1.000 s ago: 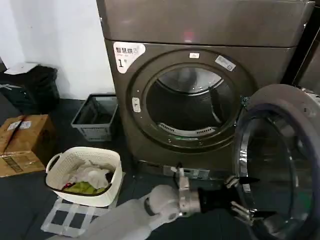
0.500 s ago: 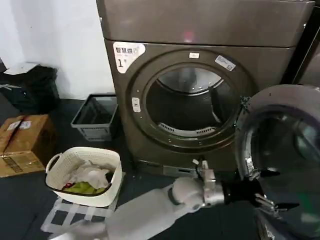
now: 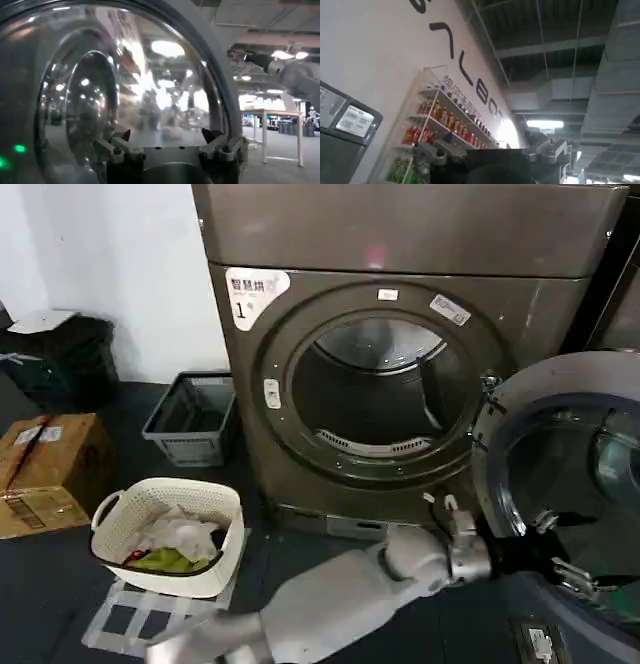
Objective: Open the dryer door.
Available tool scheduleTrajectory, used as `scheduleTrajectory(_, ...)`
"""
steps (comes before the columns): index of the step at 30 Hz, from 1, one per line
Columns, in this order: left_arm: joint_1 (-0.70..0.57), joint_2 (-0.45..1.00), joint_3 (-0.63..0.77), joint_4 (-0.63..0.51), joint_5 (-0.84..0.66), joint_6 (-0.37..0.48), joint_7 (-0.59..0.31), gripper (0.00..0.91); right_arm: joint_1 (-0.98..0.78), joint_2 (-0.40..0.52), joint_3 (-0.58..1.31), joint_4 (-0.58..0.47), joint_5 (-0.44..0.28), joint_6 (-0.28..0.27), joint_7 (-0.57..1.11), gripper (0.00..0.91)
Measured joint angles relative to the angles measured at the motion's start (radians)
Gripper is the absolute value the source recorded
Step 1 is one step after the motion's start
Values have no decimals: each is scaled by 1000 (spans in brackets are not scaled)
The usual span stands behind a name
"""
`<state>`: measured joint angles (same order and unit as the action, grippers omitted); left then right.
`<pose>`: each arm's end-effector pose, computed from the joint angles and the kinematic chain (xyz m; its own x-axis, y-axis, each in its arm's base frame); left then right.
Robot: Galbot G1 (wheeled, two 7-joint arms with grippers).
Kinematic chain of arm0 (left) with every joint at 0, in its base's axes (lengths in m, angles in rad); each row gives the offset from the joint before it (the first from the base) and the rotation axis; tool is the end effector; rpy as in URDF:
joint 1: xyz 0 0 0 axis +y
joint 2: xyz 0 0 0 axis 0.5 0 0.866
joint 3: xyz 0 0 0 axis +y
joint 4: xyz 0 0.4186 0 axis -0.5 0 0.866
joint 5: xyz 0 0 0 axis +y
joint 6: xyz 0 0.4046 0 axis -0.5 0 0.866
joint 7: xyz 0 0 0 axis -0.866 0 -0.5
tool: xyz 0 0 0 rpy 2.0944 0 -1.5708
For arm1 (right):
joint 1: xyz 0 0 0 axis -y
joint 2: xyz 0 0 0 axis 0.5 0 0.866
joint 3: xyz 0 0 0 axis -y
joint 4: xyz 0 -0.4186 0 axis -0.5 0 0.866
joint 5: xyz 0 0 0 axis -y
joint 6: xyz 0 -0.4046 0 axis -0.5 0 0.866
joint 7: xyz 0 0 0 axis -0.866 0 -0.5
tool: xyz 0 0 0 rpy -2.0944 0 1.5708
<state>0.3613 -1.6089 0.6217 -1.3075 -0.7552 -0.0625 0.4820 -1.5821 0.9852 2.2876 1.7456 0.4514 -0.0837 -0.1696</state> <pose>0.4478 -0.3755 -0.2925 0.0056 0.9811 -0.1932 0.9973 -0.0195 -0.0705 -0.1036 -0.5183 -0.0247 -0.3488 0.7271 -0.5914 0.9371 0.2822 -0.2056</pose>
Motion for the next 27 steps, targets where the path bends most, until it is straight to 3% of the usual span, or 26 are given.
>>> scheduleTrajectory(27, -54, 0, -28, 189, 72, -64, -15, 907, -15, -21, 36, 16, -1, -12, -1, 907)
